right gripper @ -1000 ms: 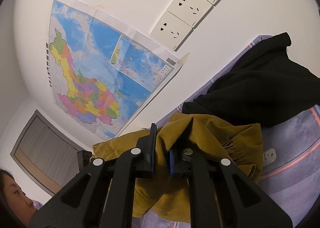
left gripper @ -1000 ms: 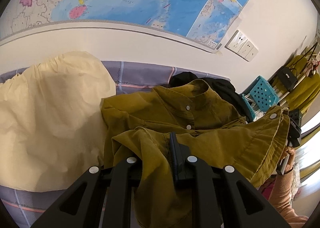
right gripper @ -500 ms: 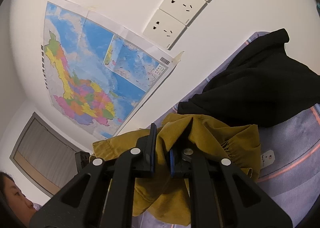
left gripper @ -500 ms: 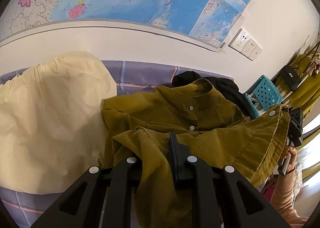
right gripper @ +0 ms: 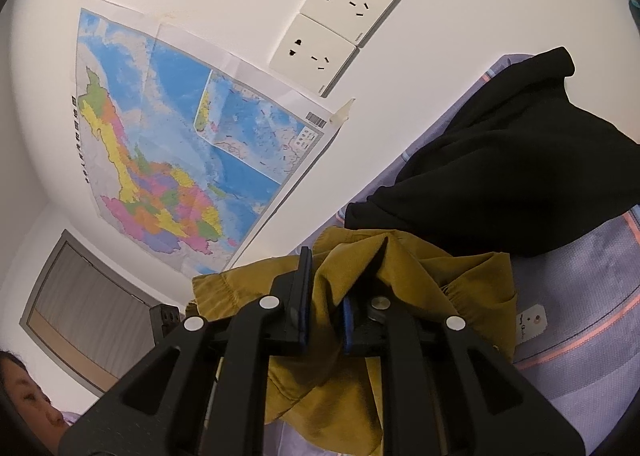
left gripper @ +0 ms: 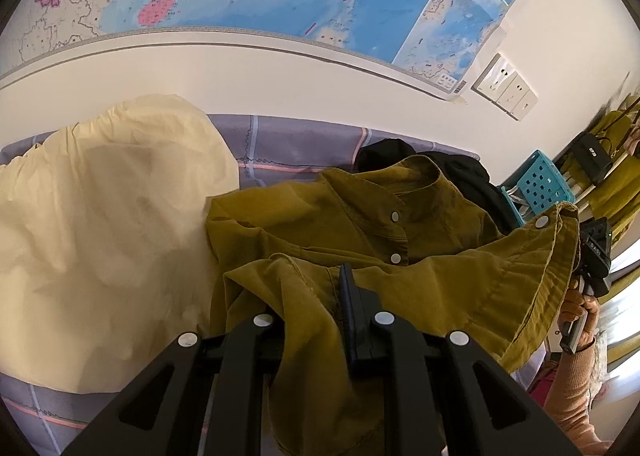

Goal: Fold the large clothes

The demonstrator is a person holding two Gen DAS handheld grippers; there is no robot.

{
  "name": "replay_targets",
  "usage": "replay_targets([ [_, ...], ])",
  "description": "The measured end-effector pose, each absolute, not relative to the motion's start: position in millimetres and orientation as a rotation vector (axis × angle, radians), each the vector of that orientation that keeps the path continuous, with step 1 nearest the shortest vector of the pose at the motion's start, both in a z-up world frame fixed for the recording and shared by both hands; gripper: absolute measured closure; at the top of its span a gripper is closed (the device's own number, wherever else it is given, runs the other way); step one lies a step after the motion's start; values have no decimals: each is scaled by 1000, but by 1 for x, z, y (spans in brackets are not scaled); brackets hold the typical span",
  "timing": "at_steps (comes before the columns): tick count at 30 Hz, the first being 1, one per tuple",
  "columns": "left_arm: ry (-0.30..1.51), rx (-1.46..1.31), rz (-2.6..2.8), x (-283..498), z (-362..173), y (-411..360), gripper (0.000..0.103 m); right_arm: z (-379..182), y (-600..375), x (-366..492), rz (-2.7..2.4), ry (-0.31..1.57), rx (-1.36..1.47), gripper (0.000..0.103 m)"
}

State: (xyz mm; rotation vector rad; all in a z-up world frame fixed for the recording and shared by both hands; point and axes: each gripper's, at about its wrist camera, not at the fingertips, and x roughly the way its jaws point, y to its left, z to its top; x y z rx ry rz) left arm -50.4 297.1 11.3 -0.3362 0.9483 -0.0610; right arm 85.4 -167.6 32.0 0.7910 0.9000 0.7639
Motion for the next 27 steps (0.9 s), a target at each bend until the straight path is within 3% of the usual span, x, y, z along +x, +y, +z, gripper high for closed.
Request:
replay_targets([
  [17,997,-362,-12,-29,-6,303,88,20,-167,96,722,934,785,84],
  [27,1014,-390,7,-27,-11,306,86,22,-164,98,722,936,770,66],
])
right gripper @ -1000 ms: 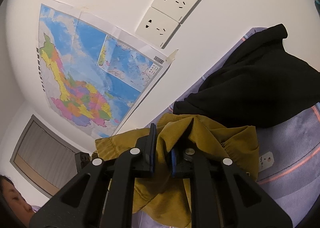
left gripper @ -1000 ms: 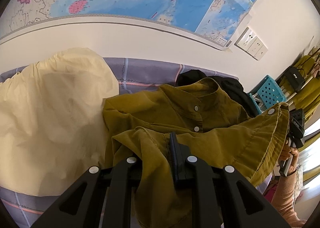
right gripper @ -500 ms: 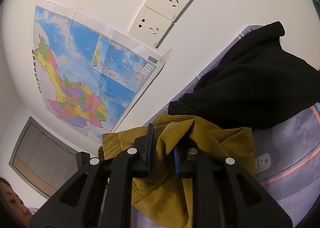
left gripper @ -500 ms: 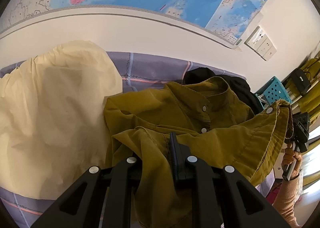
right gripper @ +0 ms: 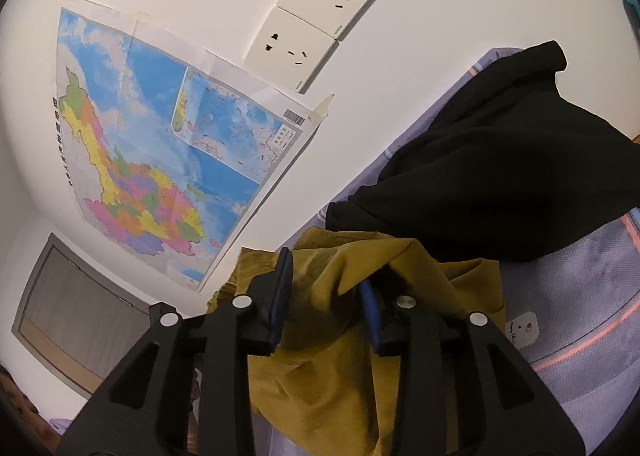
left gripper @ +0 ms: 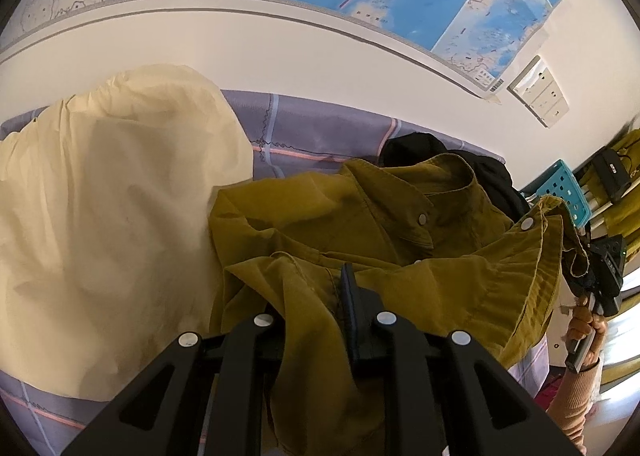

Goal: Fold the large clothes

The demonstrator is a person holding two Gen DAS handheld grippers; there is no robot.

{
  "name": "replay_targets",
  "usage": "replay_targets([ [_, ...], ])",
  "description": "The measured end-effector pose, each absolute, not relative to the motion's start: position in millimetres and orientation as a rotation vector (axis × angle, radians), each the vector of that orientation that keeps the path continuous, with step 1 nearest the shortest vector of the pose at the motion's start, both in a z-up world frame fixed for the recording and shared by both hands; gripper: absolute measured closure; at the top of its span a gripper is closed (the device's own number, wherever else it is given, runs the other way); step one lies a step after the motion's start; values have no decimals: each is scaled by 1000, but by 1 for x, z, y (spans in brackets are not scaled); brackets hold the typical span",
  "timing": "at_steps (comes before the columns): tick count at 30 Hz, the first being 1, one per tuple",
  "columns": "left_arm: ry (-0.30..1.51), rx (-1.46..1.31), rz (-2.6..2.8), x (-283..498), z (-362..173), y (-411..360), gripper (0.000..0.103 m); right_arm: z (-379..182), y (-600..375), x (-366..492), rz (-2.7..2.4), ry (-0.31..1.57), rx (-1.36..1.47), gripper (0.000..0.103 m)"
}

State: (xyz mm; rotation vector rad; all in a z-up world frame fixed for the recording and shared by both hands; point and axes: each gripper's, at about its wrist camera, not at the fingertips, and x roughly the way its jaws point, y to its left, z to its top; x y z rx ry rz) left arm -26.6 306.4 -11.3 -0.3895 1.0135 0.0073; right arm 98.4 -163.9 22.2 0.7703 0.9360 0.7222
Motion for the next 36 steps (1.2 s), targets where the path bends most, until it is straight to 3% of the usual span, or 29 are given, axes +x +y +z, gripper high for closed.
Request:
replay_targets([
  [9,1032,-453,18,-20,-20,314,86,42,-160,76,712,875,614,48],
  [15,1037,-484,18,-17,-25,319,86,55,-142,38,744,790,445,47],
  [22,1040,-497,15,-16,-26,320,86,27,-66,24,723,866,64,47],
  [25,1036,-500,8,-17,-25,320,85,12,-45,31,701,893,-19,54],
  [33,1033,-484,-31,-19,-22,316,78,2,-29,43,675,883,-79,96],
  [36,1019,-483,-59,-24,-19,315,72,4,-28,48,669,883,-73,98],
])
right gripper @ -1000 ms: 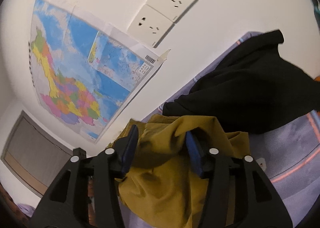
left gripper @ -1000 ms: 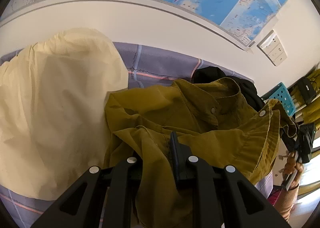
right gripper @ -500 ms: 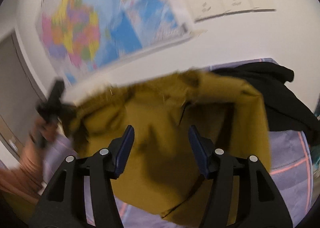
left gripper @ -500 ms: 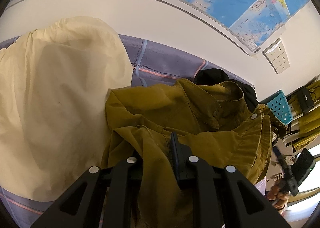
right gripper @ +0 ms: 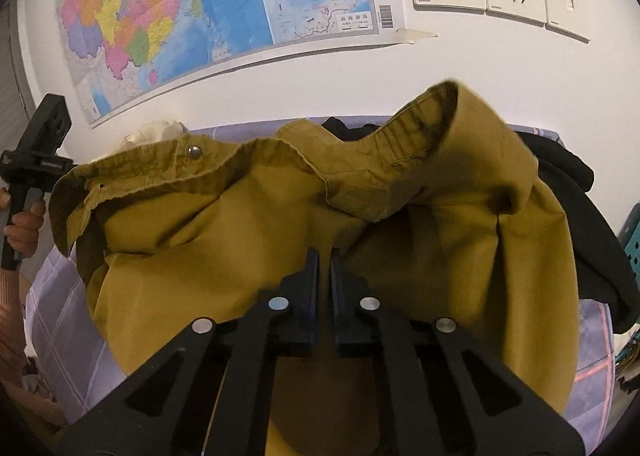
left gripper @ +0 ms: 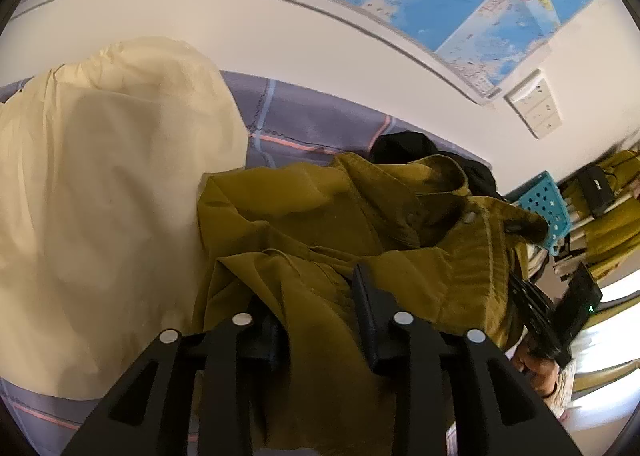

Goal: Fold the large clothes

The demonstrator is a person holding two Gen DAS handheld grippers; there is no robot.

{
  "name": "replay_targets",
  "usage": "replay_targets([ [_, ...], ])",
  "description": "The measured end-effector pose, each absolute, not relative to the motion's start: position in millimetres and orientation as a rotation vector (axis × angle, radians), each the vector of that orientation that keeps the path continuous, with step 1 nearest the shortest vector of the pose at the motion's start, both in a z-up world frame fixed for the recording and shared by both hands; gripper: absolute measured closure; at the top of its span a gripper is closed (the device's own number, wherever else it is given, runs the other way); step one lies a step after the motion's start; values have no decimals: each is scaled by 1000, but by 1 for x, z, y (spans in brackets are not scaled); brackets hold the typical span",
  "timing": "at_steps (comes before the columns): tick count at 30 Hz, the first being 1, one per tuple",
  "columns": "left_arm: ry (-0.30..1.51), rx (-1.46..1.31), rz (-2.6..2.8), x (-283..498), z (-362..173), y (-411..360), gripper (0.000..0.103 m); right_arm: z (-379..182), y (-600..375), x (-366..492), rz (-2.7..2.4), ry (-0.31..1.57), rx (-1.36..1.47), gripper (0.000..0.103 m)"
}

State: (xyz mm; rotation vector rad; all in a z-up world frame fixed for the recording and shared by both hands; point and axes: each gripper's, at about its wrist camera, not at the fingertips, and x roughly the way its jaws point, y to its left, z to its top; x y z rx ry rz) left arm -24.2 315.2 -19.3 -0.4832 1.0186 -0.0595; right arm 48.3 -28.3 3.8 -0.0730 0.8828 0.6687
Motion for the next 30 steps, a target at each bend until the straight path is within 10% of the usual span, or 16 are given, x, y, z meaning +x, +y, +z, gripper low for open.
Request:
replay_targets([
  [3,982,-474,-100,-37,-11,313,62,3,-27,51,665,886,-75,98],
  [7,868,-392,-83,-63,13,311,18,-1,-27,54,663,898,-79,98],
  [20,707,131,-290,-150,-13,221,20,-2,-32,56,662,910,-48,97],
  [30,735,40,-2,-38,-10,245,30,6,-38,57,659,907,-29,86],
])
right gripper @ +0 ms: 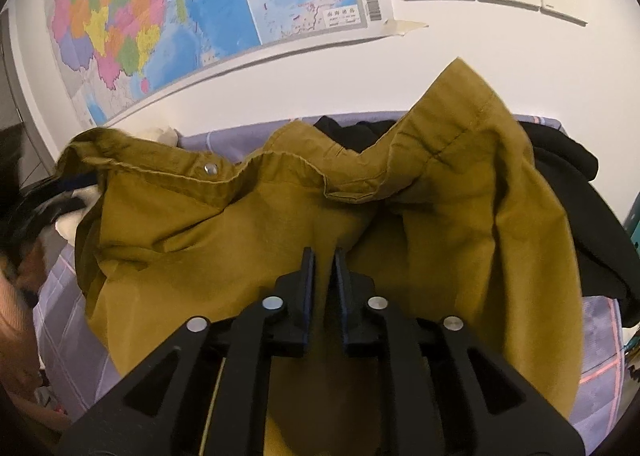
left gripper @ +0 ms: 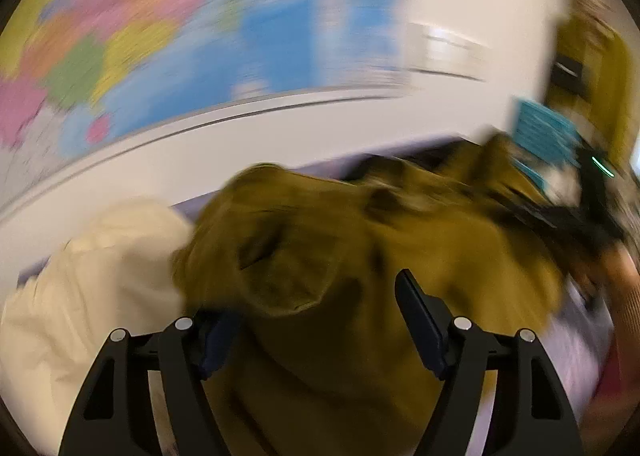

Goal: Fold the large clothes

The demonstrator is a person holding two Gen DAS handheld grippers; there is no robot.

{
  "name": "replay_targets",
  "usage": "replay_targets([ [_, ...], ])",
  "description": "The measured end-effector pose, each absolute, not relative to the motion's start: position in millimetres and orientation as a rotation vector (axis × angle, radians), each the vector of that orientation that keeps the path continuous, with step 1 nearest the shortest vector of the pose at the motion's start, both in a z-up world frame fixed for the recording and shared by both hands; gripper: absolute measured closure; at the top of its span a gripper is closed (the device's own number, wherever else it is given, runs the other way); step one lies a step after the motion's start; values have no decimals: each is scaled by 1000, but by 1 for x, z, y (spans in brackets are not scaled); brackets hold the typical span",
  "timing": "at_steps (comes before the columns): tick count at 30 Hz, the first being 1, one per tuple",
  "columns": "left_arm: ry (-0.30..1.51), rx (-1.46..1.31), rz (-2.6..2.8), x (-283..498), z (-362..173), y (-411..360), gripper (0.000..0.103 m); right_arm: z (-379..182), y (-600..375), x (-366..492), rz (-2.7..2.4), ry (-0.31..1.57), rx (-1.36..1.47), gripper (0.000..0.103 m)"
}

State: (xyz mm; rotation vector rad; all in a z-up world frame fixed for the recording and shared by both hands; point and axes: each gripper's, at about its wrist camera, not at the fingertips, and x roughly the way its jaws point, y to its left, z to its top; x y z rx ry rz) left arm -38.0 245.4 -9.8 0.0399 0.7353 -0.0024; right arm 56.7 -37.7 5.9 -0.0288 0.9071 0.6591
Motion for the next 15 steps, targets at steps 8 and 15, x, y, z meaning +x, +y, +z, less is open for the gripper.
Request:
replay_targets([
  [8,768,-83,-18,-85,-33,278,15,46,-117,24,627,787,121,26],
  [15,802,-119,15,-142,-65,288,10,-2,-184,5,553,920,244,10],
])
